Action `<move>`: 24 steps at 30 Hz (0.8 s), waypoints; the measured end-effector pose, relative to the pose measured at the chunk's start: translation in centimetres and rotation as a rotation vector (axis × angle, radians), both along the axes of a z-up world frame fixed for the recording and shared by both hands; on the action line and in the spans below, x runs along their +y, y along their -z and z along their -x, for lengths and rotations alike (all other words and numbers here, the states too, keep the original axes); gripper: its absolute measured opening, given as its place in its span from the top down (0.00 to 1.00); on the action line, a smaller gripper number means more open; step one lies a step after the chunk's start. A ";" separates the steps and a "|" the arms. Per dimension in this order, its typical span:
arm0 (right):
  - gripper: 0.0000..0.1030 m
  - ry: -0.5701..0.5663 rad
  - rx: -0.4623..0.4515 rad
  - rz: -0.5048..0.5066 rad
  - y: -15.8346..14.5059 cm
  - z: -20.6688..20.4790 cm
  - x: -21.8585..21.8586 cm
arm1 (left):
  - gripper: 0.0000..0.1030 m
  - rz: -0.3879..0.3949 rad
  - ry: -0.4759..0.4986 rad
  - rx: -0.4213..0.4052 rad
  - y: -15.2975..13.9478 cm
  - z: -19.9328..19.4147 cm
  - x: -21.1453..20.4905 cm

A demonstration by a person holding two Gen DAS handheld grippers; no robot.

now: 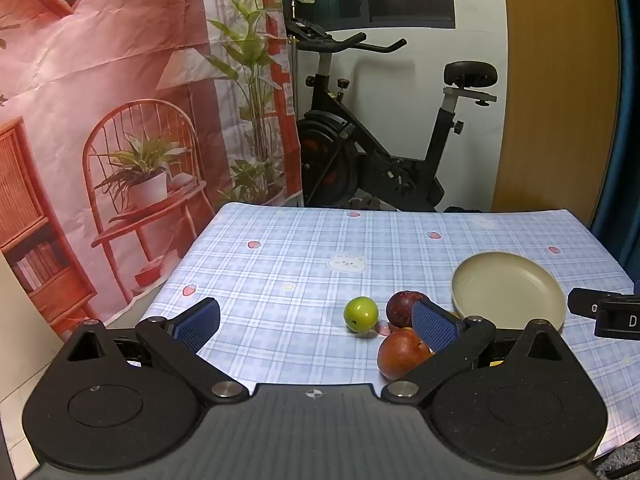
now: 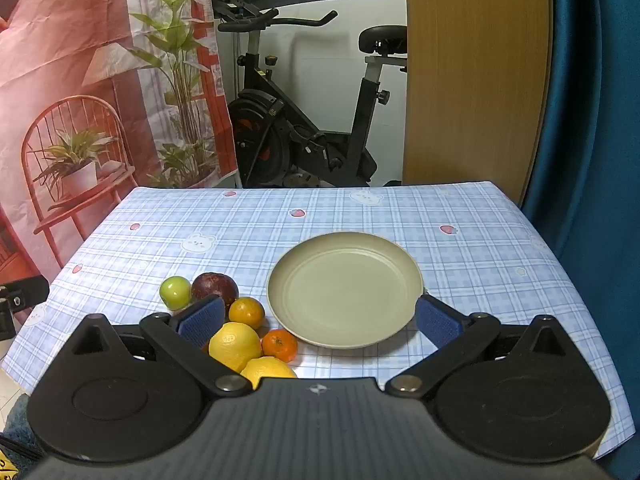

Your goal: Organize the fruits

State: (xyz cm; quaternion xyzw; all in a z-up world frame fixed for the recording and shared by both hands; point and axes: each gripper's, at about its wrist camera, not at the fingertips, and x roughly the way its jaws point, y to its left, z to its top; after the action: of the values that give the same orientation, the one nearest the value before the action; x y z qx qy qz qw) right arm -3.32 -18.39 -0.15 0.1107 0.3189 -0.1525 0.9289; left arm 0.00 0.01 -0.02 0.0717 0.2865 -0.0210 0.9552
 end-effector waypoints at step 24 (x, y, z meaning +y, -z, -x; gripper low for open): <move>0.00 0.000 -0.002 0.000 -0.1 0.0 0.1 | 0.00 0.002 -0.009 0.016 0.0 0.0 0.1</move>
State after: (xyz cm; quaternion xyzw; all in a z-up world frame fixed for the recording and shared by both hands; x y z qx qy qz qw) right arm -3.28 -18.29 -0.10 0.1107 0.3179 -0.1525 0.9292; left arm -0.02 0.14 -0.01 0.0695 0.2944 -0.0174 0.9530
